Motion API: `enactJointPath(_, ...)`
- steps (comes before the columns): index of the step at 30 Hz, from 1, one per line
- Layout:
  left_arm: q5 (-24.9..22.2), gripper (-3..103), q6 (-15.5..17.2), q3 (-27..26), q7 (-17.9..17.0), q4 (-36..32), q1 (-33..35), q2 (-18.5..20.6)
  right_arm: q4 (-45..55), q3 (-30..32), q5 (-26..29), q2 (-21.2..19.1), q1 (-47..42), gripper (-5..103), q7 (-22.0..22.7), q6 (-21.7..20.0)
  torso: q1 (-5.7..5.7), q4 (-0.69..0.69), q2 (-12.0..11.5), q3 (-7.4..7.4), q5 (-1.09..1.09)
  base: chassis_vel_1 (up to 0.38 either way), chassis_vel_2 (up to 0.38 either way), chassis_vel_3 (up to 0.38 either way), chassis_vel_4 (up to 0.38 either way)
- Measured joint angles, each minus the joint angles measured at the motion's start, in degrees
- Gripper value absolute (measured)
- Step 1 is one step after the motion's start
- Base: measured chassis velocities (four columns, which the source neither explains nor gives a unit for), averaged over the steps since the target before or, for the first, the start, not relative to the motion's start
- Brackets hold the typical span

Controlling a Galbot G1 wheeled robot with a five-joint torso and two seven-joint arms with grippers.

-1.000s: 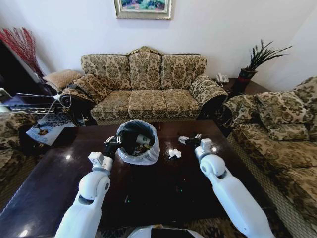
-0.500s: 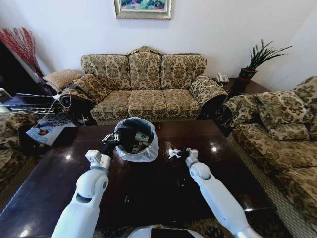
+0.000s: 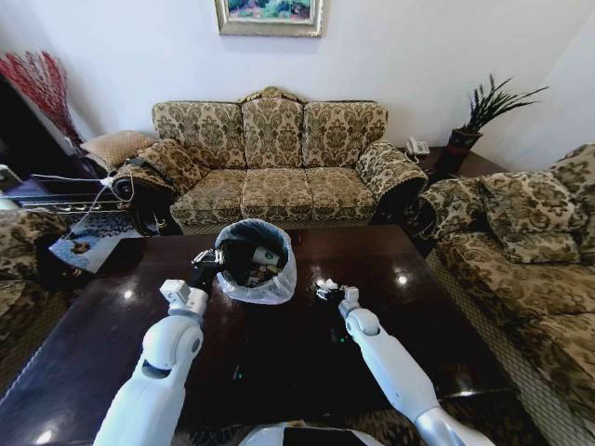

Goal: Move to the front of the table and place the trash on the table into the trash bin.

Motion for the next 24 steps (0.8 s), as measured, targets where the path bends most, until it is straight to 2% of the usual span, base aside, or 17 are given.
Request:
enactJointPath(1, 0.0, 3, 0.0, 0.2, 0.0, 0.0, 0.0, 0.0, -0.1, 0.1, 0.0, -0.1, 0.0, 69, -0.1, 0.1, 0.0, 0.0, 0.0, 0.0, 0.01, 0.0, 0.0, 0.0, 0.0)
enactJointPath(3, 0.0, 3, 0.0, 0.2, 0.0, 0.1, 0.0, 0.0, 0.0, 0.2, 0.0, -0.1, 0.0, 69, -0.1, 0.1, 0.0, 0.0, 0.0, 0.0, 0.01, 0.0, 0.0, 0.0, 0.0)
enactJointPath(4, 0.1, 3, 0.0, 0.3, 0.1, 0.2, -0.1, 0.0, 0.1, 0.3, 0.0, -0.2, -0.1, 59, -0.1, 0.1, 0.0, 0.0, 0.0, 0.01, 0.02, 0.0, 0.0, 0.0, 0.0)
enactJointPath(6, 0.1, 3, 0.0, 0.3, 0.1, 0.3, -0.1, 0.0, 0.3, 0.3, -0.1, -0.3, -0.1, 59, -0.1, 0.1, 0.01, 0.02, 0.0, 0.01, 0.03, 0.0, 0.0, 0.0, 0.0)
enactJointPath(8, 0.1, 3, 0.0, 0.4, 0.2, 0.4, -0.1, 0.0, 1.2, 0.2, -0.3, -0.5, -0.6, 37, 0.1, 0.1, 0.02, 0.04, 0.0, 0.02, 0.07, 0.0, 0.0, 0.0, 0.0)
enactJointPath(10, 0.1, 3, 0.0, 0.4, 0.2, 0.4, -0.1, 0.0, 1.6, 0.2, -0.4, -0.5, -0.8, 37, 0.2, 0.1, 0.02, 0.04, 0.0, 0.03, 0.07, 0.0, 0.0, 0.0, 0.0)
enactJointPath(11, 0.1, 3, 0.0, 0.4, 0.2, 0.4, -0.1, 0.0, 2.5, 0.1, -0.7, -0.6, -1.2, 32, 0.8, 0.3, 0.02, 0.05, 0.0, 0.04, 0.08, 0.0, 0.0, 0.0, 0.0)
enactJointPath(14, 0.0, 3, 0.1, 0.4, 0.7, 0.4, -0.1, 0.1, 8.6, 0.9, -2.1, -1.1, -2.1, 15, 3.8, 0.5, 0.04, 0.04, 0.0, 0.05, 0.07, 0.0, 0.0, 0.0, 0.0)
enactJointPath(15, 0.0, 3, 0.1, 0.4, 0.7, 0.4, -0.1, 0.1, 8.6, 0.9, -2.1, -1.1, -2.1, 15, 3.8, 0.5, 0.04, 0.04, 0.0, 0.05, 0.07, 0.0, 0.0, 0.0, 0.0)
enactJointPath(17, 0.0, 3, 0.4, 0.3, 1.1, 0.4, 0.1, 0.2, 15.7, 1.4, -1.6, -2.4, -1.8, 5, 6.0, 0.4, 0.03, 0.04, 0.0, 0.04, 0.05, 0.0, 0.0, 0.0, 0.0)
enactJointPath(18, 0.0, 3, 0.5, 0.3, 1.2, 0.4, 0.2, 0.3, 20.7, 1.6, -0.7, -3.5, -1.0, 2, 7.3, -0.3, 0.03, 0.02, 0.0, 0.04, 0.05, 0.0, 0.0, 0.0, 0.0)
enactJointPath(19, 0.0, 3, 0.5, 0.3, 1.2, 0.4, 0.2, 0.3, 20.7, 1.6, -0.7, -3.5, -1.0, 2, 7.3, -0.3, 0.03, 0.02, 0.0, 0.04, 0.05, 0.0, 0.0, 0.0, 0.0)
enactJointPath(22, 0.0, 3, 0.7, 0.6, 1.5, 0.8, 0.3, 0.1, 32.4, 1.4, 3.8, -6.5, 2.6, 1, 9.4, -2.8, 0.02, 0.02, 0.0, 0.03, 0.05, 0.0, 0.0, 0.0, 0.0)
enactJointPath(24, 0.0, 3, 0.7, 0.9, 1.5, 1.1, 0.2, 0.0, 36.0, 1.0, 5.2, -7.3, 4.4, 0, 9.7, -3.7, 0.02, 0.03, 0.0, 0.03, 0.05, 0.0, 0.0, 0.0, 0.0)
